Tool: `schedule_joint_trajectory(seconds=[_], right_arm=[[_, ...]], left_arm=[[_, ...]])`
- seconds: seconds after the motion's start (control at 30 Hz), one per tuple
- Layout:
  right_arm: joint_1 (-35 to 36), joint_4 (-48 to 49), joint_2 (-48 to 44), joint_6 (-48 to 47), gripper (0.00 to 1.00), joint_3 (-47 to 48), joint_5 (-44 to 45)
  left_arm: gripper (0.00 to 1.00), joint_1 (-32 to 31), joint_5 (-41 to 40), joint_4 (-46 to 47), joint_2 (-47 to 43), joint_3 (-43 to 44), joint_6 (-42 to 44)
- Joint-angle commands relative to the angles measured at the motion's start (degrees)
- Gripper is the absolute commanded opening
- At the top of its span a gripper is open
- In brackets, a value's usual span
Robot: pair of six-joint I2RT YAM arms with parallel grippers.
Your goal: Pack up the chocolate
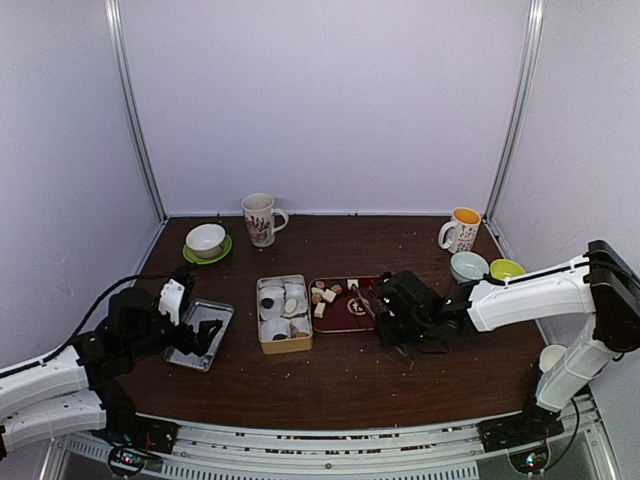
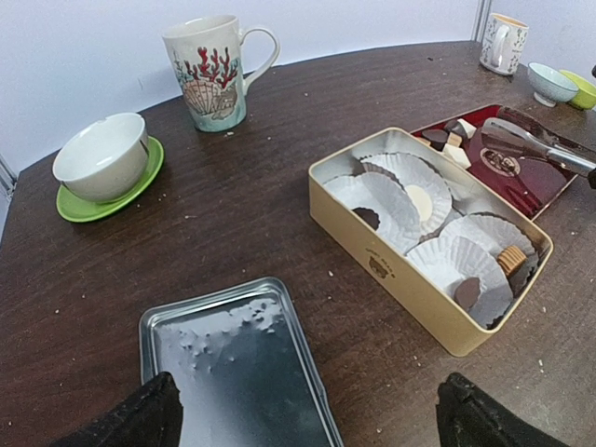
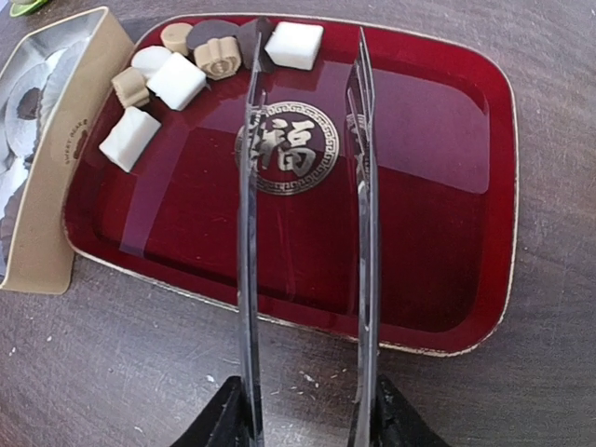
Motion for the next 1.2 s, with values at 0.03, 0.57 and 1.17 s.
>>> schedule_joint_trajectory(seconds=[0.03, 0.57, 1.17], right_arm=[[-1.3, 2.3, 0.8, 2.0, 0.48, -1.4, -1.2], [-4.0, 1.0, 0.5, 0.7, 0.56, -0.8, 0.6], [-8.7, 4.8, 1.0, -3.7, 0.54, 3.5, 3.0]], left_arm=[[0.98, 0.3, -0.2, 3.2, 0.2, 1.4, -0.3], [0.98, 0.3, -0.5, 3.0, 1.3, 3.4, -0.4], [0.98, 0.3, -0.3, 3.0, 1.3, 3.4, -0.4]])
